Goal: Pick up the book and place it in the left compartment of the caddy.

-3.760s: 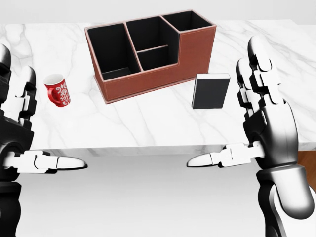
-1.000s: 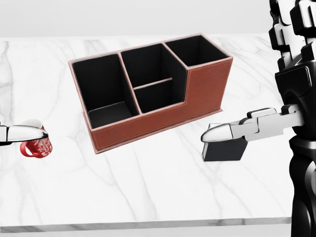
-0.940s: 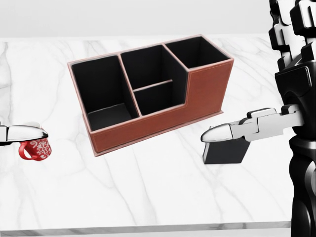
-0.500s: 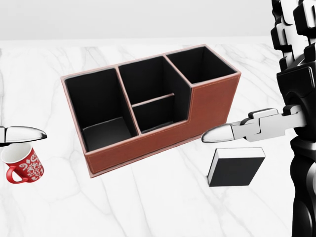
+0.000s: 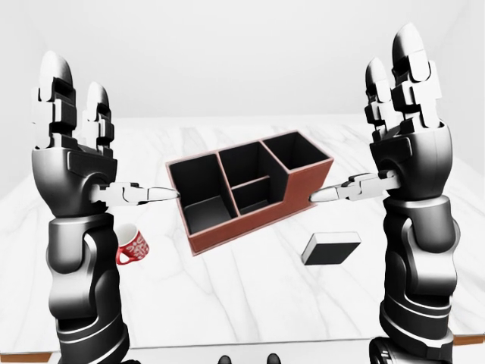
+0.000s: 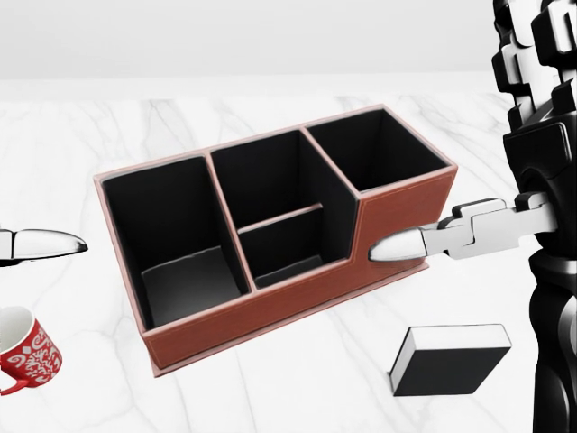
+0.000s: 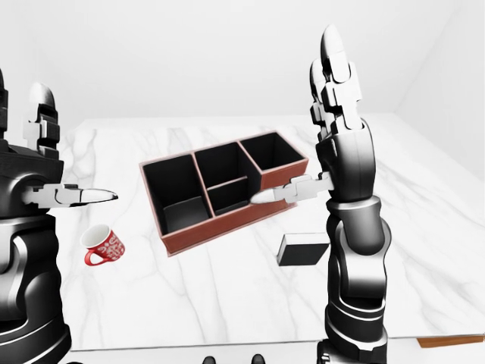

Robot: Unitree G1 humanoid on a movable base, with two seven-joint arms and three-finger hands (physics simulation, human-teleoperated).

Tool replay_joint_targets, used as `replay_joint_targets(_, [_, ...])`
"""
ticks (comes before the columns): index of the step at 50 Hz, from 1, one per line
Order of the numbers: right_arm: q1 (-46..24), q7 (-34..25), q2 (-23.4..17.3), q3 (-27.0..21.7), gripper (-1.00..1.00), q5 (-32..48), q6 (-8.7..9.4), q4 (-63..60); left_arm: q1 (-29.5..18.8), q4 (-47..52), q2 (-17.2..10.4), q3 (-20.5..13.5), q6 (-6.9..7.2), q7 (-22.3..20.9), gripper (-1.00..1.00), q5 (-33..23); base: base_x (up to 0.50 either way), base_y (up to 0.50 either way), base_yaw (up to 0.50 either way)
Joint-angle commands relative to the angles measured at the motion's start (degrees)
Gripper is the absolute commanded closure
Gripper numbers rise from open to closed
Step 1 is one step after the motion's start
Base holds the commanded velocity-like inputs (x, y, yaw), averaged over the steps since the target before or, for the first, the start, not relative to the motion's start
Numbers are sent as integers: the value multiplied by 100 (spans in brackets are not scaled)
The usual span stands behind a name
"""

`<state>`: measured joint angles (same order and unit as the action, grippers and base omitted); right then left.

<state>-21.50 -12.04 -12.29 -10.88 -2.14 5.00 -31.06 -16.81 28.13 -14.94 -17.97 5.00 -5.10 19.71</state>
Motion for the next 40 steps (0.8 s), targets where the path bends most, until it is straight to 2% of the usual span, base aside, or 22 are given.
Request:
replay_joint_targets(1, [16, -6, 7, 6, -100, 16, 0, -14, 16, -28, -1, -8, 0, -7, -100, 2, 25, 0, 0])
replay_joint_targets(21, [3, 29, 63, 47, -100, 56, 0, 79, 12, -91, -1, -2, 0, -15, -100, -15, 25, 0, 0])
replay_joint_targets(29, [-19, 81, 77, 70, -100, 69, 0, 113, 22, -95, 2, -8, 0, -10, -100, -7, 2, 0, 0])
replay_joint_targets(34, [24, -10, 1, -3, -100, 28, 0, -29, 31, -83, 4, -11, 0, -4, -100, 4, 0, 0, 0])
replay_joint_targets(40, [78, -438, -345, -292, -100, -14, 0, -416, -5, -132, -11, -16, 0, -3, -100, 13, 0, 0, 0])
